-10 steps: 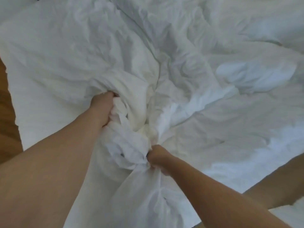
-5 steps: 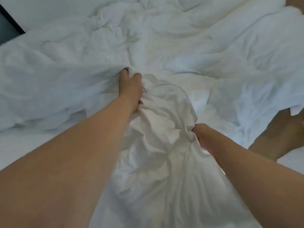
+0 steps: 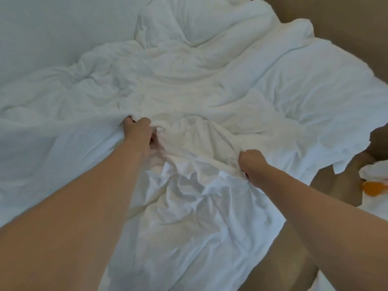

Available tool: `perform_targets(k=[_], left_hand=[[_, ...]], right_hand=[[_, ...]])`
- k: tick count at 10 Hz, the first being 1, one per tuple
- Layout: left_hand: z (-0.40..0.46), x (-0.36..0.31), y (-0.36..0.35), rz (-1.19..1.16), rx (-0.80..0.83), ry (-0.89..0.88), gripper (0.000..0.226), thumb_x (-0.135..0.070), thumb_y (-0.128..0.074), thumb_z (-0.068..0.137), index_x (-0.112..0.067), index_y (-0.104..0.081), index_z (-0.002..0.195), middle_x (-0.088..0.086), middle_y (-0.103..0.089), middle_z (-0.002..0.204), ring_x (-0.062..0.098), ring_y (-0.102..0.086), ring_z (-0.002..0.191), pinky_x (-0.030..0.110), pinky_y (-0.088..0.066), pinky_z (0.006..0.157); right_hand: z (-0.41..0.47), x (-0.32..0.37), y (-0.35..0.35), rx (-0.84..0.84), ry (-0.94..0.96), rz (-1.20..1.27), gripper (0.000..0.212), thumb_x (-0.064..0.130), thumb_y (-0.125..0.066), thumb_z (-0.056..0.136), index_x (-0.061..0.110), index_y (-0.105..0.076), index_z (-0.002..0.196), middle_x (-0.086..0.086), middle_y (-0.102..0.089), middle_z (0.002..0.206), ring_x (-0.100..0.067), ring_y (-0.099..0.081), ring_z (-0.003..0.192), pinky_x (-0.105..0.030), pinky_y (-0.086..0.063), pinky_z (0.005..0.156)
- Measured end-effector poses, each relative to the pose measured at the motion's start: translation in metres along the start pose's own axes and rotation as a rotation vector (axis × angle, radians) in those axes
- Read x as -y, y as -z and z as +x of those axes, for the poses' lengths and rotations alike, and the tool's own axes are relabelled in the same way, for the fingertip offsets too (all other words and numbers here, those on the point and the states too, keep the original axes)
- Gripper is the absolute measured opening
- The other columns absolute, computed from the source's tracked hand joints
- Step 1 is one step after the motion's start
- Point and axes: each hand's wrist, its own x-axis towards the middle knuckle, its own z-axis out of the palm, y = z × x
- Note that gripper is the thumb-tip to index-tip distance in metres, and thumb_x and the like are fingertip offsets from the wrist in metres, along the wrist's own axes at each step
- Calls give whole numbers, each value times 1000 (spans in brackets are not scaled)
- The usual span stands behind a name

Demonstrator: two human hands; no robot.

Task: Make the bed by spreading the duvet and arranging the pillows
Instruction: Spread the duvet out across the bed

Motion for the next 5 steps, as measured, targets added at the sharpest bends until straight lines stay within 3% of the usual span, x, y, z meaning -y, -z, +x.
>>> perform_targets(k=[1, 2, 3, 4, 5], left_hand=[[12, -19, -39, 22, -45, -24, 26, -10, -50, 88, -23, -39, 109, 15, -51, 95, 24, -49, 64, 35, -45, 62], [17, -49, -104, 35, -50, -49, 25, -11, -49, 92, -22, -38, 111, 10, -44, 84, 20, -38, 52, 28, -39, 55], [16, -77, -166, 38, -50, -73, 21, -12, -49, 93, -21, -36, 106, 10, -44, 80, 20, -37, 51, 28, -37, 56], [31, -113, -245, -6, -38, -108, 16, -13, -48, 94, -24, -36, 93, 10, -47, 92, 20, -40, 56, 25, -33, 55], [17, -148, -304, -15, -40, -113, 9, -16, -44, 96, -22, -38, 93, 12, -45, 85, 21, -38, 56, 30, -35, 62]], right_hand=[[27, 22, 34, 3, 64, -142, 40, 6, -30, 100, -10, -41, 135, -28, -45, 139, -22, -42, 94, -30, -36, 78], [61, 57, 77, -32, 51, -127, 41, 6, -29, 101, -11, -40, 136, -29, -43, 140, -29, -47, 100, -28, -33, 77], [105, 87, 127, -32, 108, -222, 40, 7, -28, 101, -12, -43, 133, -30, -46, 136, -37, -51, 117, -29, -33, 75], [143, 120, 179, -76, 82, -77, 27, 9, -40, 97, -11, -58, 105, -26, -62, 110, -36, -59, 97, -40, -44, 76], [165, 154, 232, -123, 135, -125, 29, 11, -42, 96, -11, -60, 105, -19, -61, 92, -32, -57, 90, -37, -43, 75]])
